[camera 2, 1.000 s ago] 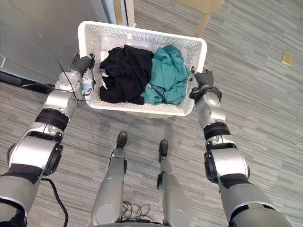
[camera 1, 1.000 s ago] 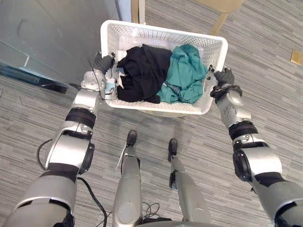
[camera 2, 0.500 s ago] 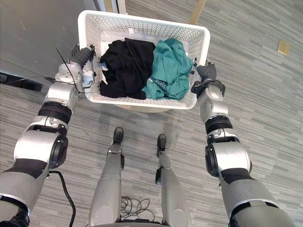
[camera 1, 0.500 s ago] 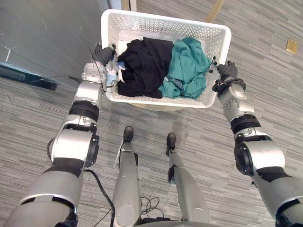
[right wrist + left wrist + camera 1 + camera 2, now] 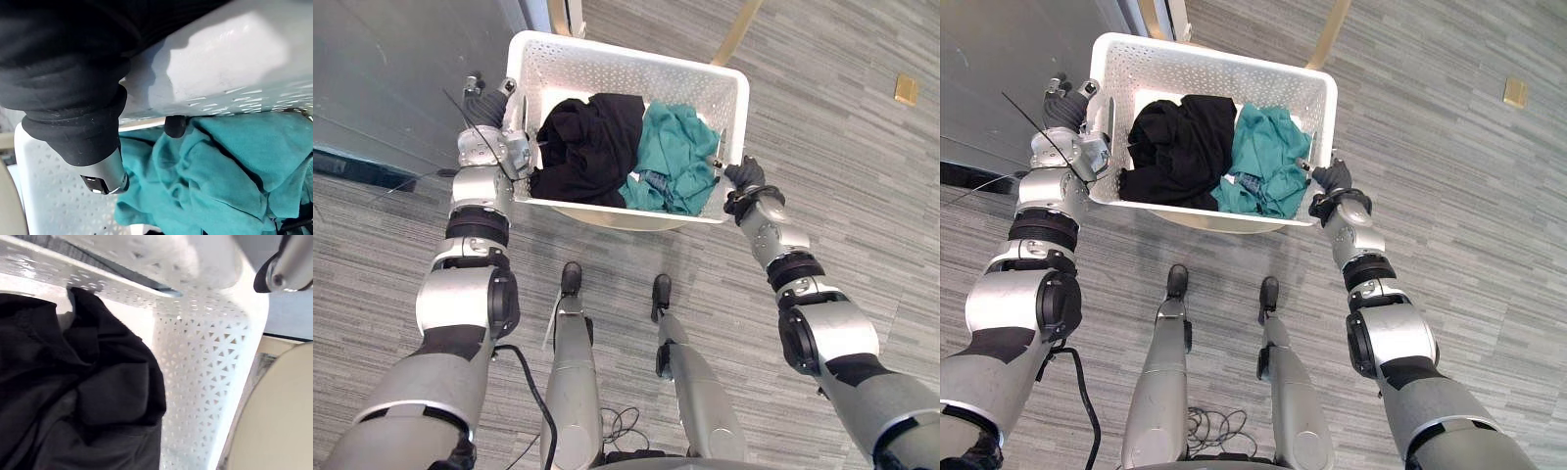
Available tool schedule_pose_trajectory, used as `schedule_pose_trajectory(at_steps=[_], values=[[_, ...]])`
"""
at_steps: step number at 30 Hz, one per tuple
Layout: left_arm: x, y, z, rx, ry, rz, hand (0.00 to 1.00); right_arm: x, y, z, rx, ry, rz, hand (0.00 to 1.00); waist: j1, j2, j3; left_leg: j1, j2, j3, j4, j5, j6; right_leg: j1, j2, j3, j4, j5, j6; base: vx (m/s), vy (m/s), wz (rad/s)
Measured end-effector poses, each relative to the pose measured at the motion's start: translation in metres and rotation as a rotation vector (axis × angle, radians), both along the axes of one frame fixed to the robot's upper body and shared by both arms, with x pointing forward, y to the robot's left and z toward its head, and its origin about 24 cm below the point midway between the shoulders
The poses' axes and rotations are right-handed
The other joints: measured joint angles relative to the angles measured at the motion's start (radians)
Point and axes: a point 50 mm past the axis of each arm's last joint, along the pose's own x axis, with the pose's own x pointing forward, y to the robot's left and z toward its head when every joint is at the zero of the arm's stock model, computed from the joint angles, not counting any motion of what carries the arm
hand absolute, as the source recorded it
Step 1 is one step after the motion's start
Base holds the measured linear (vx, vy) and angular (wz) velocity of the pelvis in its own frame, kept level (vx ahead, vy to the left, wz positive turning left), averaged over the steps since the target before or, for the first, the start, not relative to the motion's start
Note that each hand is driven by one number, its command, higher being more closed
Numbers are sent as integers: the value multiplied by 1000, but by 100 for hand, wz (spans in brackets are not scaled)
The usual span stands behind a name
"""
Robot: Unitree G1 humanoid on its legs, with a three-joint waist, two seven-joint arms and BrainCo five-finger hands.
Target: Pick up the laundry basket with both hands and put the clothes into the washing machine.
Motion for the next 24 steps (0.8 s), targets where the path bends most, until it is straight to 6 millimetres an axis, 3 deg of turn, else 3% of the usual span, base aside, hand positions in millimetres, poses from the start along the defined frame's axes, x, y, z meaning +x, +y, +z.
schedule_pose_trajectory(at_steps=[4,14,18,24], values=[[-2,-6,15,3,-73,-10,0,-2,3,-7,-2,19,10,0,10,1,0,26,12,25,-13,1,0,26,0,-7,0,-6,-8,11,-21,6],[-4,-1,19,-3,-97,15,0,-3,3,-12,-1,38,19,0,13,6,-3,122,15,47,-27,2,-1,103,-3,-7,18,-30,-19,15,-19,1],[-6,6,24,10,-114,32,0,-6,-13,-17,-2,47,-5,0,15,19,-6,177,13,62,-70,10,-11,125,-11,-9,47,-52,-19,23,-45,6],[-8,15,5,20,-69,48,0,-12,-53,-19,-9,54,-106,0,15,68,-33,241,-5,79,-109,24,0,158,-35,-14,80,-83,-11,44,-8,8]])
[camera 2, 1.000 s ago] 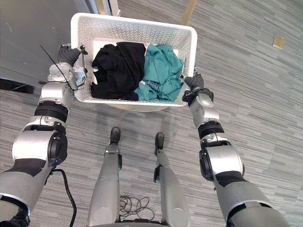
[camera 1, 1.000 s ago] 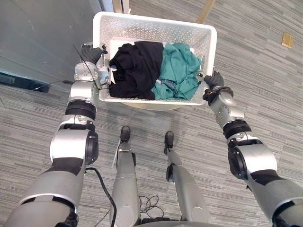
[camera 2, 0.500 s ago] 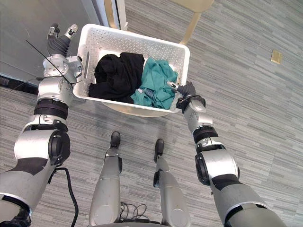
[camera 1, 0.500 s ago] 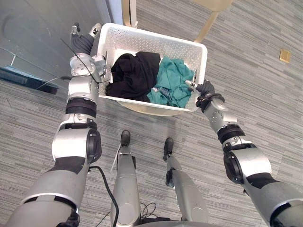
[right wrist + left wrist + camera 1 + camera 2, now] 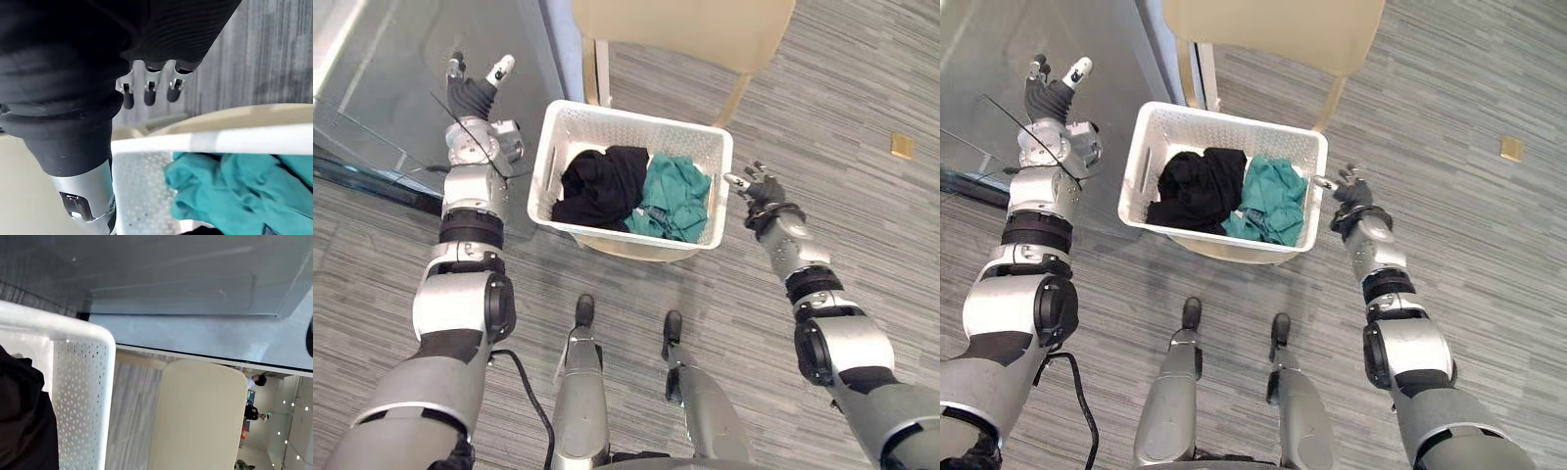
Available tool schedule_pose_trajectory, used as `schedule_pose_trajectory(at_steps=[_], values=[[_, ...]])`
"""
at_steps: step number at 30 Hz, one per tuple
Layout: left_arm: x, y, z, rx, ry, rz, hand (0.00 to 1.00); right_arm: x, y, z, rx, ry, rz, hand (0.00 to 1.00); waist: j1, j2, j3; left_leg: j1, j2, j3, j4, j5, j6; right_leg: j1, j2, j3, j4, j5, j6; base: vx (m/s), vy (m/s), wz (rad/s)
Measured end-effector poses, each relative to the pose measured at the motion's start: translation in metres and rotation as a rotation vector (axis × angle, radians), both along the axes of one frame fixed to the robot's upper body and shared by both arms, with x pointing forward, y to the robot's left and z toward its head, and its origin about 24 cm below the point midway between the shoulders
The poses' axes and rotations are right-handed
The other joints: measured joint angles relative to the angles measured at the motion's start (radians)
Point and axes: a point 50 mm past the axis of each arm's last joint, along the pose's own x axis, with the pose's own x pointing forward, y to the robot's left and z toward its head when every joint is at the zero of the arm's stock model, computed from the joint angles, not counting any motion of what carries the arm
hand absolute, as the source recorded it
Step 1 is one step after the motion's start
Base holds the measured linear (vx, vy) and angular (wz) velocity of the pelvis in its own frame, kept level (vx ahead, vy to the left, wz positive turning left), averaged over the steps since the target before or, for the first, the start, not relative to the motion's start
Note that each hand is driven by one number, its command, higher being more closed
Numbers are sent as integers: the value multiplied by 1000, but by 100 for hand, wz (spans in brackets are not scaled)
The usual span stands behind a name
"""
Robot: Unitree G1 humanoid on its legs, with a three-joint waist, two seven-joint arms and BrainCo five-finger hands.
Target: Pick up the laundry basket with both hands and put the clothes into the washing machine.
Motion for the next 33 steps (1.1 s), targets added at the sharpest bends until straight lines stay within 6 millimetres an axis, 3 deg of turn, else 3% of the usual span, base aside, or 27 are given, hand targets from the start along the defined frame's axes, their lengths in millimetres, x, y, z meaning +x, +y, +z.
schedule_pose_trajectory(at_steps=[6,8,12,14,17,19,21,22,24,26,27,29,33], values=[[-7,4,-6,42,-34,-13,0,-10,-25,-10,20,14,-69,0,-1,12,-22,73,-1,4,-28,0,0,54,-7,-21,36,-46,1,50,-22,12],[-15,11,-30,64,-3,-14,0,-20,-38,-18,-7,11,-98,0,-3,33,-46,108,-11,4,-44,0,0,77,-19,-27,56,-72,6,69,6,15],[-38,25,-80,11,45,-52,0,-47,-57,-47,-67,52,-118,0,-3,46,-111,154,-19,11,-62,0,1,121,-29,-41,57,-99,9,103,15,15],[-60,29,-105,-5,59,-64,0,-71,-64,-66,-103,69,-123,0,-2,43,-157,171,-20,10,-84,0,1,132,-30,-47,54,-111,7,89,1,12],[-107,38,-164,-53,162,-24,0,-124,-82,-110,-71,157,-192,0,-2,45,-229,219,-28,11,-126,0,1,165,-36,-47,45,-129,11,109,5,4],[-144,36,-210,-150,270,31,0,-173,-88,-153,-3,286,-278,0,-2,44,-277,260,-30,14,-150,-1,2,204,-36,-46,21,-130,11,115,14,0],[-167,30,-234,-208,327,60,0,-203,-79,-180,47,376,-308,0,-2,43,-297,282,-30,16,-157,-3,3,226,-35,-46,11,-131,10,74,15,-2],[-190,20,-254,-247,388,81,0,-231,-66,-202,78,469,-315,0,-4,43,-318,294,-29,17,-157,-6,5,240,-33,-46,8,-133,9,40,14,-2],[-210,8,-274,-296,454,95,0,-257,-49,-221,133,552,-323,0,-3,46,-324,318,-28,22,-153,-15,8,267,-32,-46,0,-136,8,0,0,0],[-245,-9,-309,-406,584,110,0,-290,-24,-244,209,678,-322,0,-5,52,-359,331,-28,26,-142,-29,13,283,-31,-45,-3,-146,18,-43,17,-2],[-254,-12,-319,-450,623,116,0,-296,-19,-250,224,711,-316,0,-6,55,-366,338,-28,26,-143,-31,13,283,-32,-45,-2,-150,16,-71,18,0],[-290,-27,-361,-593,812,164,0,-317,2,-269,296,827,-302,0,-4,59,-398,355,-29,31,-156,-37,12,297,-34,-46,-3,-154,13,-97,21,-1],[-345,-48,-401,-719,1094,212,0,-333,15,-283,349,923,-288,0,-5,56,-434,383,-35,41,-206,-37,13,306,-42,-50,-10,-154,14,-57,13,2]])
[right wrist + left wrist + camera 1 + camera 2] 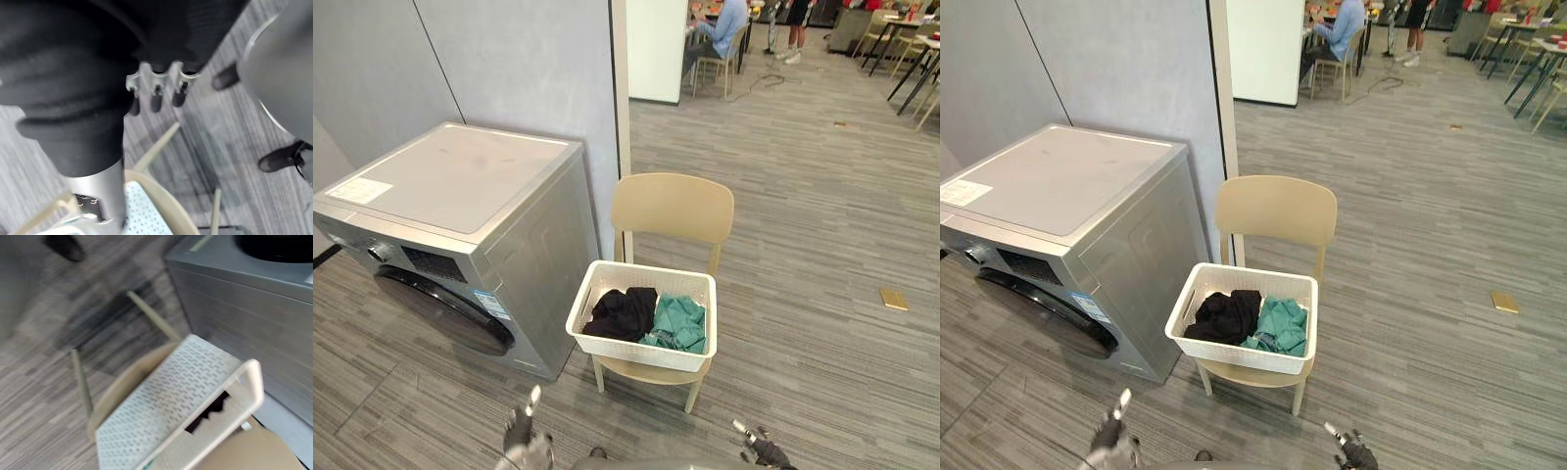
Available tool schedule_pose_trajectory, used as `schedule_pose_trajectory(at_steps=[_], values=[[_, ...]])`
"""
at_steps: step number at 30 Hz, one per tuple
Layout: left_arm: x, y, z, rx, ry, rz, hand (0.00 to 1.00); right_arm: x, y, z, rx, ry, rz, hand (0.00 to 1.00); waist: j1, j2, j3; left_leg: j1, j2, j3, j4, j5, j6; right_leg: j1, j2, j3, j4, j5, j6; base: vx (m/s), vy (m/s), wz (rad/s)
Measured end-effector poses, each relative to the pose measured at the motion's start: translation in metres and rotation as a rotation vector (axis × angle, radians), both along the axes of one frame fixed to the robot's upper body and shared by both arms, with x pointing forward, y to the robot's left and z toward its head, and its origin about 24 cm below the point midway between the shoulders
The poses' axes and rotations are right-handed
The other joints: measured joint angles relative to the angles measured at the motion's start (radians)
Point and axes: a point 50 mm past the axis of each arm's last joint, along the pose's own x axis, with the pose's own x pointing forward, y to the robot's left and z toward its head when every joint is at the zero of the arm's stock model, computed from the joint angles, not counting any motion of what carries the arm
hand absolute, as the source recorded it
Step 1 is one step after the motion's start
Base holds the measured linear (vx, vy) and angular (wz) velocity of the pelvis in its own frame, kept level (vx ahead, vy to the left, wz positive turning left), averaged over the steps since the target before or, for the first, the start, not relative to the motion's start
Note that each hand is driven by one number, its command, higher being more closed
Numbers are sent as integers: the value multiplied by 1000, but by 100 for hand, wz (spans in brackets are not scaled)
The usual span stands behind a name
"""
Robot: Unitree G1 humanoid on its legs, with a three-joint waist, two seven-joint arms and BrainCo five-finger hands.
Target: Pick up the laundry basket with both hands and put the clothes into the washing machine.
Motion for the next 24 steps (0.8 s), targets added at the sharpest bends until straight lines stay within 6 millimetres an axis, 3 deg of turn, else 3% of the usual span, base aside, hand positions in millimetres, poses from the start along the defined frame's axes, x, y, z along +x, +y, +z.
schedule_pose_trajectory(at_steps=[8,11,14,16,17,18,19,20,21,22,24], values=[[-50,2,-15,-66,219,30,0,-43,-4,-15,55,204,-123,0,-4,-12,-7,76,-36,-79,-65,0,0,59,-23,-33,36,-26,10,-10,1,18],[-44,4,-15,-62,200,-1,0,-39,-4,-15,46,201,-84,0,-20,-9,-5,19,-60,-190,6,-1,0,70,-25,-102,64,-60,6,-28,-32,87],[-21,1,-12,-57,127,-14,0,-11,-5,-12,-1,159,105,0,-16,14,48,-94,-78,-321,65,12,-16,17,-21,-216,167,-115,-13,-81,-76,128],[-10,-1,-11,-61,97,-16,0,3,-6,-10,-37,141,194,0,-3,13,75,-138,-84,-367,49,39,-6,-47,-40,-286,261,-162,-28,-92,-89,100],[-9,0,-11,-58,94,-19,0,7,-6,-9,-48,135,203,0,2,10,83,-150,-82,-363,27,43,2,-68,-50,-306,289,-178,-34,-112,-172,112],[-9,1,-11,-56,91,-10,0,16,-5,-8,-58,119,222,0,1,5,99,-159,-74,-329,-42,14,55,-90,-73,-355,310,-189,-42,-79,-123,99],[-7,2,-10,-55,84,-4,0,23,-3,-7,-61,102,232,0,-1,-20,110,-170,-68,-269,-49,7,69,-94,-98,-378,307,-182,-57,-96,-71,119],[-1,5,-9,-51,68,5,0,36,-1,-3,-78,69,250,0,-1,-22,131,-212,-47,-112,25,10,72,-107,-135,-425,313,-172,-74,-42,23,101],[-3,5,-10,-57,68,22,0,44,1,-2,-83,52,267,0,0,-21,144,-232,-46,-35,122,8,75,-106,-166,-454,321,-162,-71,-34,6,121],[-5,0,-11,-70,73,36,0,49,3,-1,-82,39,273,0,-4,-17,149,-238,-40,4,235,2,72,-97,-198,-498,330,-159,-70,-14,-11,122],[-7,2,-11,-69,72,68,0,51,6,0,-73,28,265,0,-2,-15,148,-195,27,29,321,1,70,-79,-227,-552,344,-157,-68,-27,32,105]])
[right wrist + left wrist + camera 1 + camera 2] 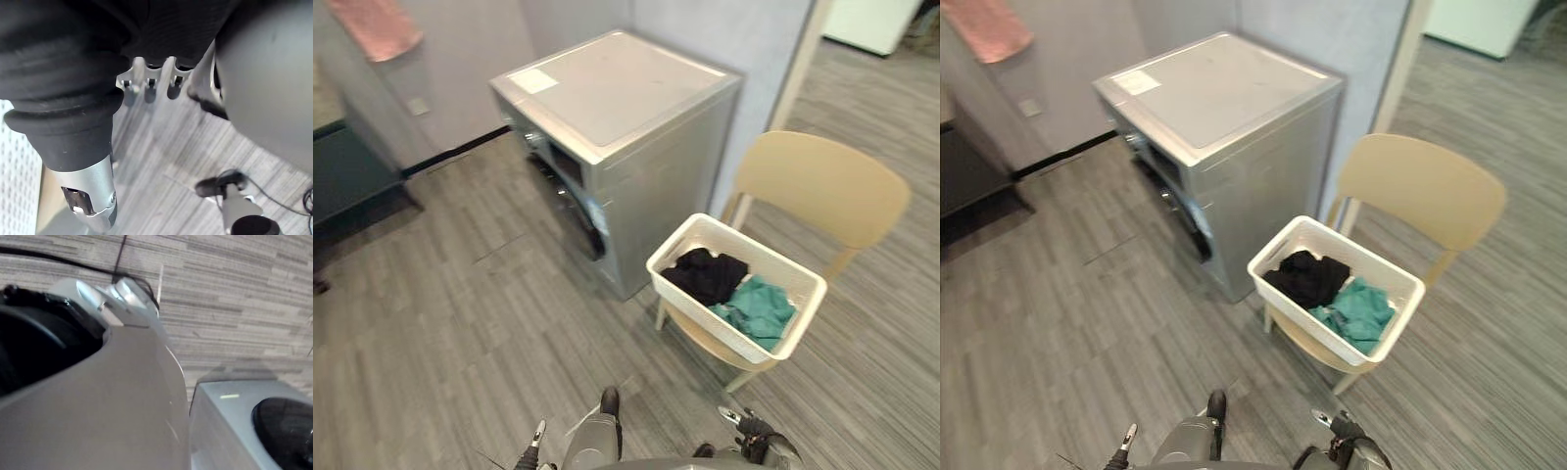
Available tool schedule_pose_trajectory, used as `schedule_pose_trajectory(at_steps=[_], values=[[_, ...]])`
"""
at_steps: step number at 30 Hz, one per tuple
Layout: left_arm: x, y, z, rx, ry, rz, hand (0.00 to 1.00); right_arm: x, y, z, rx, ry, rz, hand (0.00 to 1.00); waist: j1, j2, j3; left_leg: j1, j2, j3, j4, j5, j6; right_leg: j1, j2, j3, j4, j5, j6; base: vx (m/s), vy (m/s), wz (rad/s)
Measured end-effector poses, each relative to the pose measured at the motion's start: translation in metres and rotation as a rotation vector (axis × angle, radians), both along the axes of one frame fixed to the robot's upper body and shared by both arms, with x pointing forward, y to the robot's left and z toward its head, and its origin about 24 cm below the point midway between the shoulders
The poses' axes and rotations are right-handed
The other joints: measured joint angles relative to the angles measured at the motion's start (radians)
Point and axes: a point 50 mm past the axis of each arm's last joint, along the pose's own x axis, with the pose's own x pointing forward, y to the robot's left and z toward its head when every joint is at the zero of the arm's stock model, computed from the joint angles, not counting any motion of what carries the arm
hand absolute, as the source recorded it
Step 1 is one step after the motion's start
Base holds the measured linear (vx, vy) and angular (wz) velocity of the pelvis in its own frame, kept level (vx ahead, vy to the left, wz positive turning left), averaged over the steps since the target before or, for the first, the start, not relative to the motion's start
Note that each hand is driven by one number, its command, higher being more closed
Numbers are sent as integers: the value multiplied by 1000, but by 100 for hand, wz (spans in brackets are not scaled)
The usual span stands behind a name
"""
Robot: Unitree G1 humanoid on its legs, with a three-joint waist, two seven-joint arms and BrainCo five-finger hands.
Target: Pick up the laundry basket with both hands and put the clothes into the washing machine.
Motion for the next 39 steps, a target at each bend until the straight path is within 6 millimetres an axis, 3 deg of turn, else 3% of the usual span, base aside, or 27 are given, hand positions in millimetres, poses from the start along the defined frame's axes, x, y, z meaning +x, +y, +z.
schedule_pose_trajectory(at_steps=[1,2,3,4,5,6,11,13,16,17,18,19,20,22,23,24,25,27,28,30,31,32,34,36,37,39], values=[[-3,1,0,-1,4,23,0,0,1,0,15,-5,-43,0,-1,0,0,36,60,1,12,-9,-13,10,-11,-32,7,4,7,-12,80,77],[-4,2,0,-2,6,33,0,0,0,0,20,-7,-68,0,-3,1,0,55,89,6,5,-12,-19,16,-16,-49,11,6,10,24,212,111],[-5,1,-1,-8,9,45,0,-5,-5,-1,30,1,-151,0,-6,8,-3,120,146,39,-84,9,-44,32,-29,-84,21,19,33,63,318,102],[-6,-2,-2,-18,12,47,0,-10,-12,-2,29,10,-205,0,-13,28,-15,167,151,45,-166,31,-108,39,-36,-94,19,31,54,78,366,101],[-5,-5,-2,-26,12,44,0,-12,-18,-2,26,12,-242,0,-19,27,-13,186,134,47,-210,23,-131,52,-39,-108,15,41,72,55,439,96],[-4,4,0,1,12,16,0,-21,-15,-5,54,29,-310,0,-23,-5,-7,197,67,31,-251,20,-141,78,-83,-110,-30,72,113,24,358,75],[0,8,0,25,26,-116,0,-30,-10,-8,87,59,-359,0,-20,-37,-26,239,-42,18,-255,-4,-132,162,-137,-68,-164,181,135,-16,257,26],[0,10,0,33,18,-145,0,-20,-10,-6,84,39,-336,0,-14,-29,-33,201,-84,20,-174,-74,-105,150,-174,-28,-187,224,139,-116,189,-29],[3,2,-1,23,22,-218,0,-18,-15,-4,56,40,-285,0,-19,-8,-46,129,-121,-9,-67,-188,-41,138,-207,-16,-180,256,86,-163,188,6],[4,0,-1,21,21,-245,0,-17,-15,-4,53,40,-269,0,-23,-1,-52,121,-126,-20,-53,-198,-30,138,-212,-6,-169,268,22,-170,220,60],[7,-3,-1,27,24,-307,0,-16,-13,-3,46,32,-237,0,-28,13,-54,119,-134,-46,-45,-200,-21,132,-202,47,-127,300,-102,-103,183,66],[7,-3,-1,35,29,-336,0,-15,-13,-3,42,24,-223,0,-28,17,-55,121,-135,-66,-43,-196,-15,119,-191,114,-93,313,-123,-100,203,90],[10,3,1,64,35,-384,0,-14,-3,-4,69,22,-207,0,-30,21,-53,120,-125,-114,-34,-192,-8,72,-122,297,37,241,-80,-57,101,81],[9,14,3,95,45,-389,0,-10,18,-5,126,16,-194,0,-28,-35,-54,115,-115,-149,-31,-188,-2,19,-20,417,163,107,-29,-29,-41,60],[6,22,4,108,55,-376,0,-8,29,-5,160,8,-200,0,-29,-65,-50,95,-112,-167,-7,-189,-3,15,32,421,162,45,-12,-23,-133,30],[5,25,4,115,63,-375,0,-8,35,-5,186,5,-216,0,-28,-82,-52,79,-105,-172,-4,-188,-3,23,46,412,128,10,16,-30,-116,12],[6,25,4,118,66,-381,0,-8,38,-5,194,3,-217,0,-27,-86,-51,72,-98,-171,-7,-184,-1,22,60,405,105,-8,36,-72,-143,-20],[17,25,5,121,52,-378,0,-1,37,-3,193,-14,-212,0,-26,-78,-47,42,-78,-158,-23,-150,-33,38,117,319,-14,-52,85,-97,-190,-20],[31,21,7,119,17,-381,0,1,32,-3,180,-18,-237,0,-26,-79,-50,58,-60,-157,-92,-109,-43,29,134,302,-34,-27,65,-79,-172,4],[53,13,10,110,-42,-381,0,1,30,-3,173,-12,-257,0,-31,-85,-42,58,-50,-154,-118,-91,-52,17,130,274,-56,-9,39,-13,-139,22],[59,8,11,101,-62,-377,0,-1,29,-4,172,-4,-259,0,-34,-94,-33,44,-57,-139,-19,-105,-30,26,129,273,-55,-9,37,35,-89,19],[61,6,11,96,-69,-373,0,-1,30,-4,170,-3,-253,0,-47,-84,-35,56,-62,-131,50,-139,-14,39,134,275,-51,-12,33,44,-68,11],[59,3,10,81,-71,-350,0,0,27,-3,165,-11,-257,0,-56,-63,-35,106,-51,-165,-7,-178,-54,49,170,281,-39,-34,24,-45,-105,-3],[60,4,11,85,-77,-351,0,-5,37,-5,190,2,-263,0,-62,-94,-67,116,-45,-176,-24,-193,-68,53,169,279,-75,-37,19,8,-67,-5],[58,2,11,78,-84,-331,0,-5,32,-4,174,-3,-259,0,-63,-38,-68,43,-7,-174,206,-246,-82,52,220,288,-77,-39,20,63,-5,-6],[52,-3,9,63,-86,-300,0,2,27,-2,157,-33,-245,0,-65,1,-69,-49,18,-201,401,-243,-101,58,261,298,-70,-46,16,20,36,-22]])
